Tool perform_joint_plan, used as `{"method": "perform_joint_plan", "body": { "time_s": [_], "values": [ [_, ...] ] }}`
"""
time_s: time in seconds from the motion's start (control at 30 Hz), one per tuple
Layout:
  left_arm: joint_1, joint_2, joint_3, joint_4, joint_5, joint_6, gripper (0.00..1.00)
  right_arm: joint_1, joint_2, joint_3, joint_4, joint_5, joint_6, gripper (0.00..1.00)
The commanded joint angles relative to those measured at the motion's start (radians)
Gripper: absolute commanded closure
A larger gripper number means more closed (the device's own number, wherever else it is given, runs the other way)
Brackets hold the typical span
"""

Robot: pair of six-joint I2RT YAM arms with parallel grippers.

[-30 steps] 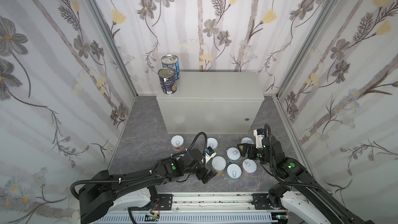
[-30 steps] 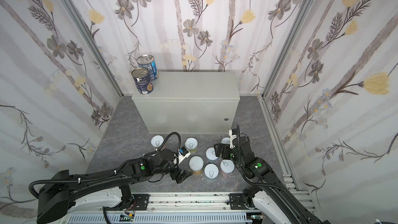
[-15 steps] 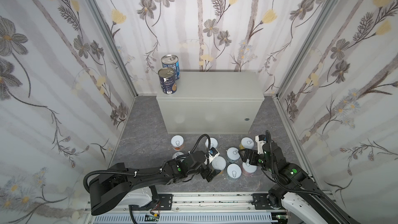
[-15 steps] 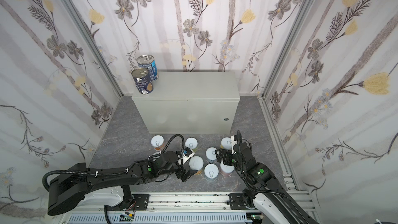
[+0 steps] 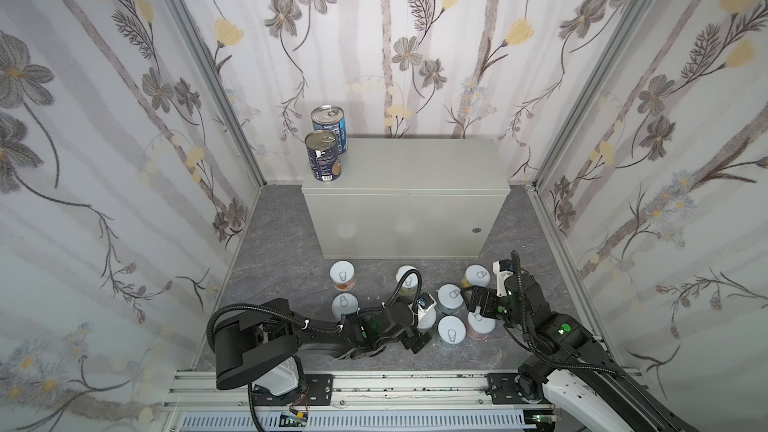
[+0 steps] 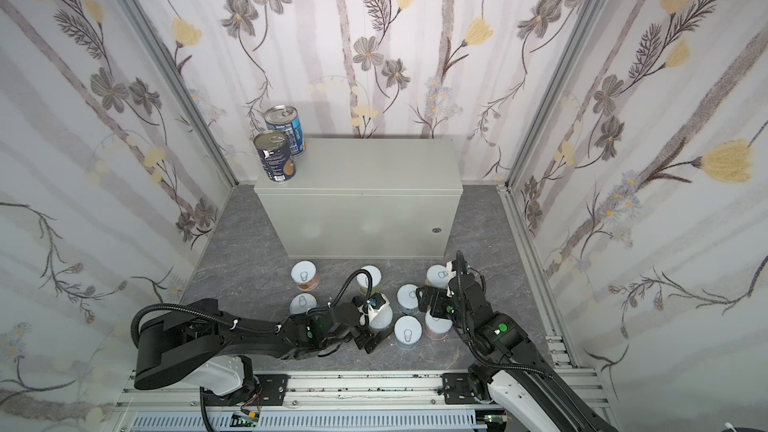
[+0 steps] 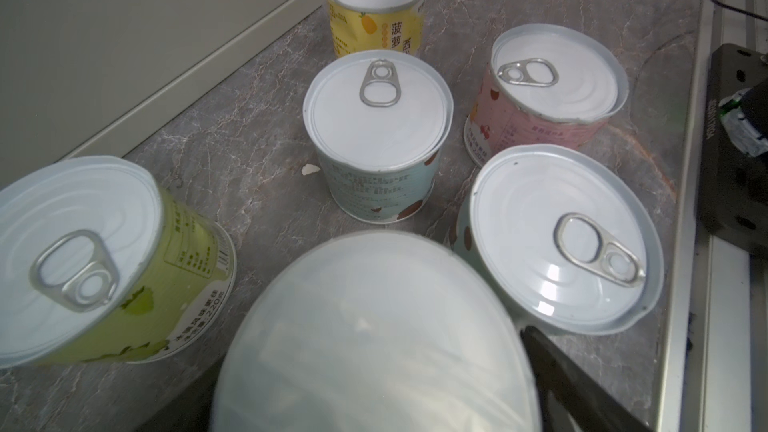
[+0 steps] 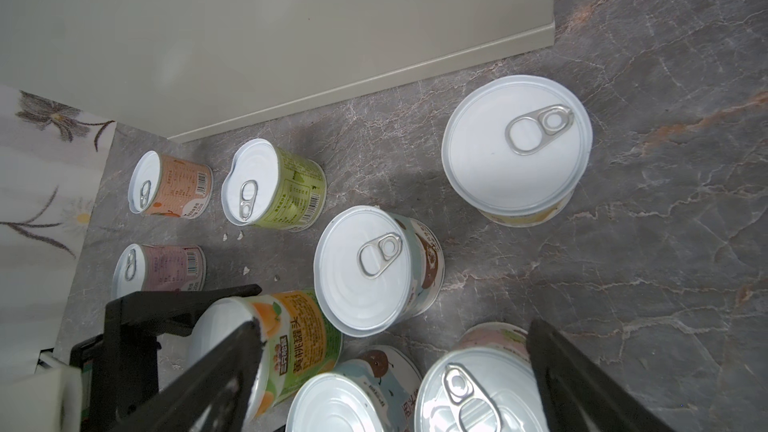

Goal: Place and organize the canned foods onto the counter
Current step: 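Close the left gripper on the plastic-wrapped white-lidded can while the right gripper hovers nearby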

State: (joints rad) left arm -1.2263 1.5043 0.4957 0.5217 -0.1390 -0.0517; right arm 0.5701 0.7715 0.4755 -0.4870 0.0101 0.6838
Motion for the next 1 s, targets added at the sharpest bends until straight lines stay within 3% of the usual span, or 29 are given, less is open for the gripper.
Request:
{"method": "perform_joint_plan", "body": {
  "time_s": [0.0, 0.23, 0.4, 0.73, 0.97],
  "values": [
    [-0.015, 0.006, 0.005, 0.097, -0.123, -0.011, 0.09, -0.001, 0.006, -0.004, 0.051, 0.016, 0.008, 0.00],
    [-0.017, 0.043, 0.035, 0.058, -0.240, -0.061, 0.15, 0.000, 0.022, 0.001, 0.062, 0.018, 0.000, 0.00],
    [-0.019, 0.025, 0.020, 0.039, -0.399, -0.135, 0.17, 0.000, 0.040, 0.018, 0.062, 0.026, -0.015, 0.00],
    [-0.017, 0.026, 0.050, -0.080, -0.527, -0.232, 0.12, 0.000, 0.084, 0.032, 0.080, 0.016, -0.032, 0.00],
    [-0.020, 0.061, 0.105, -0.208, -0.611, -0.342, 0.16, 0.000, 0.081, 0.026, 0.084, 0.022, -0.035, 0.00]
  ]
}}
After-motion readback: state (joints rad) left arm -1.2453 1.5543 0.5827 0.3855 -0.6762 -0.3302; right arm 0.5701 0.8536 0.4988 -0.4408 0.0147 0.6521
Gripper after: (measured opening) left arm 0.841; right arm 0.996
